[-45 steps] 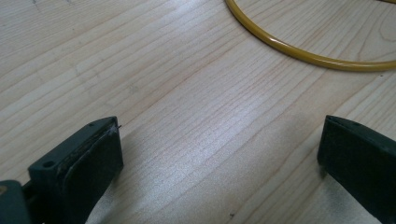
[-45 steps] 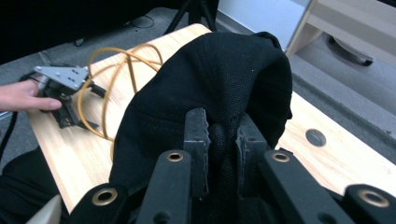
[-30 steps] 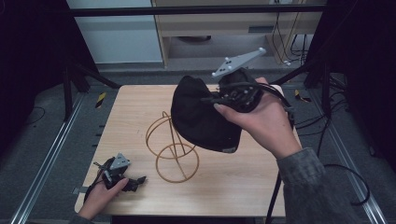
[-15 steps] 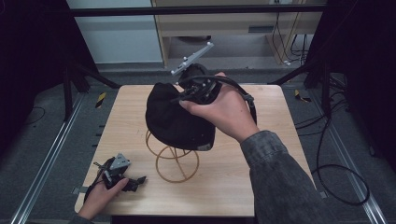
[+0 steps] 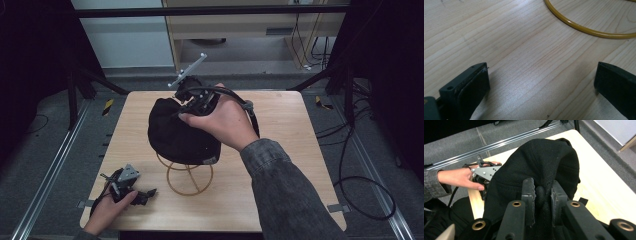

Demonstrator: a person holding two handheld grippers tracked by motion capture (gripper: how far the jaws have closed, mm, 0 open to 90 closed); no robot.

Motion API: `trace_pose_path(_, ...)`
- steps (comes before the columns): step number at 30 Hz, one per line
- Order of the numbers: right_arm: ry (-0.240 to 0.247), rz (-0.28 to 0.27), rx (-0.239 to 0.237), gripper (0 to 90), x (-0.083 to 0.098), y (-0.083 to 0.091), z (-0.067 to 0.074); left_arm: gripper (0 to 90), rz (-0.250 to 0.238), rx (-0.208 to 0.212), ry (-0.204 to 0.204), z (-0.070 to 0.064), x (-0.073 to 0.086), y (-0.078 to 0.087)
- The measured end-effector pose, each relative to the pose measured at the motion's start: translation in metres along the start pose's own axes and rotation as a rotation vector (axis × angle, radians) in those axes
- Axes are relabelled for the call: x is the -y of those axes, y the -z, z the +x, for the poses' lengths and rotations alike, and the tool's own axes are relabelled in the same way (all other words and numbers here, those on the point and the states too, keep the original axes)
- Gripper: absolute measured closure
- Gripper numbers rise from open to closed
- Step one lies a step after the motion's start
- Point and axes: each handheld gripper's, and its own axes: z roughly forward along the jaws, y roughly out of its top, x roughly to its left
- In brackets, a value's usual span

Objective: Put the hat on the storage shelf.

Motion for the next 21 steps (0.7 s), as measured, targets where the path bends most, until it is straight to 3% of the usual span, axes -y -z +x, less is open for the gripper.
trace_pose_path(12,0.013,0.039,-0.016,76.4,0.001,-0.022,0.005,0.0,0.0,0.0,0.0,0.0,0.0,0.0)
trace_pose_path(17,0.049,0.036,0.018,75.7,0.003,-0.026,0.007,0.0,0.0,0.0,0.0,0.0,0.0,0.0)
trace_pose_path(21,0.038,0.048,0.028,75.3,0.004,-0.027,0.006,0.0,0.0,0.0,0.0,0.0,0.0,0.0)
